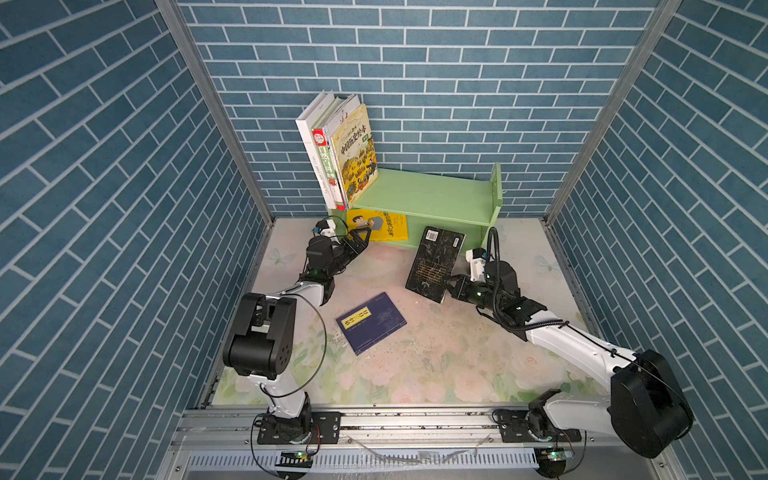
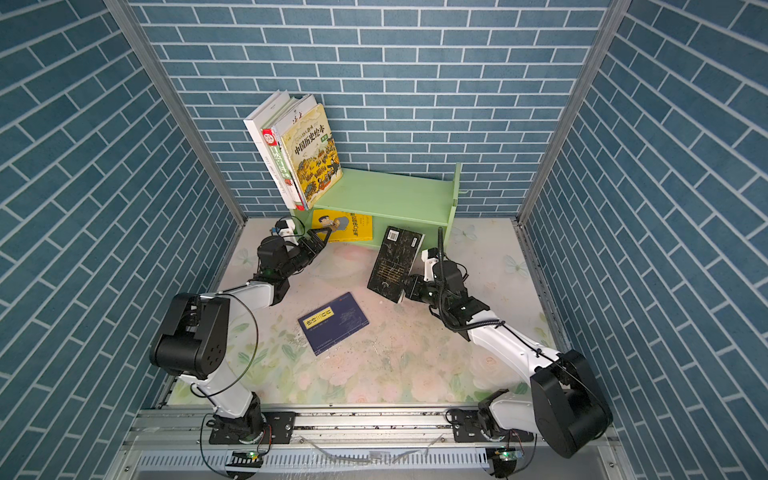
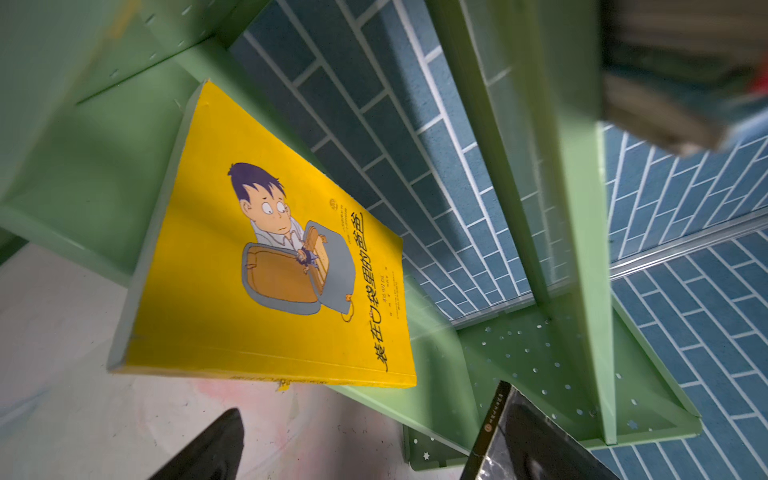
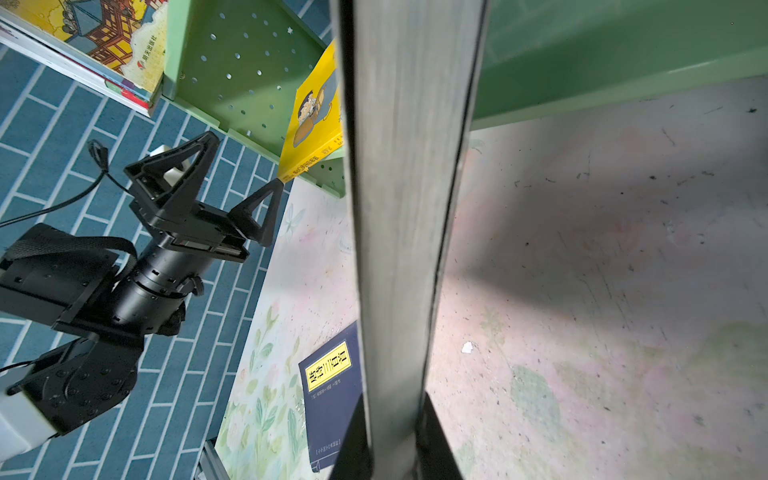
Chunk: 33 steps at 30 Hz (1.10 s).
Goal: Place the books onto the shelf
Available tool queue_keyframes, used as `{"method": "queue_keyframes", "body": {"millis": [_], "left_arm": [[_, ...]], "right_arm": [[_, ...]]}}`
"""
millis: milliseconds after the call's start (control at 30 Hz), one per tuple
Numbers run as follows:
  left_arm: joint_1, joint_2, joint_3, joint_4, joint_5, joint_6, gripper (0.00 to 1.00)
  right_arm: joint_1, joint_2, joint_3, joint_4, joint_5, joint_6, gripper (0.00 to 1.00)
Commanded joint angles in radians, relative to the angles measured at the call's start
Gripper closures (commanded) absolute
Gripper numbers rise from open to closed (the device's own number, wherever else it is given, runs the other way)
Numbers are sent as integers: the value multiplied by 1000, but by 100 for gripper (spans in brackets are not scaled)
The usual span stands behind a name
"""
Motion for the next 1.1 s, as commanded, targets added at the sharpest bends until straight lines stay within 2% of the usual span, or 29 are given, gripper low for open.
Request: {"method": "queue_keyframes", "body": {"millis": [0,133,433,600,733,933,1067], "left_arm": [[6,26,36,-9,-21,29,0],[9,46,54,-13,-35,41,0],[35,103,70,91,-52,21,0],[56,149,81,192,-31,-26,0],[61,132,70,225,-16,-35,0],[58,-42,-13,13,46,-61,0],[54,-212,-101,-254,122,-94,0]], "right_arm": [[6,-47,24,66,15,7,100],[5,-38,39,55,12,5,100],[5,0,71,58,-5,6,100],[6,13,78,57,-11,13,100],[7,28,83,59,-38,30,100],[18,-13,92,-84,-57,-34,100],[82,-56,165,-355,36,-204,100]]}}
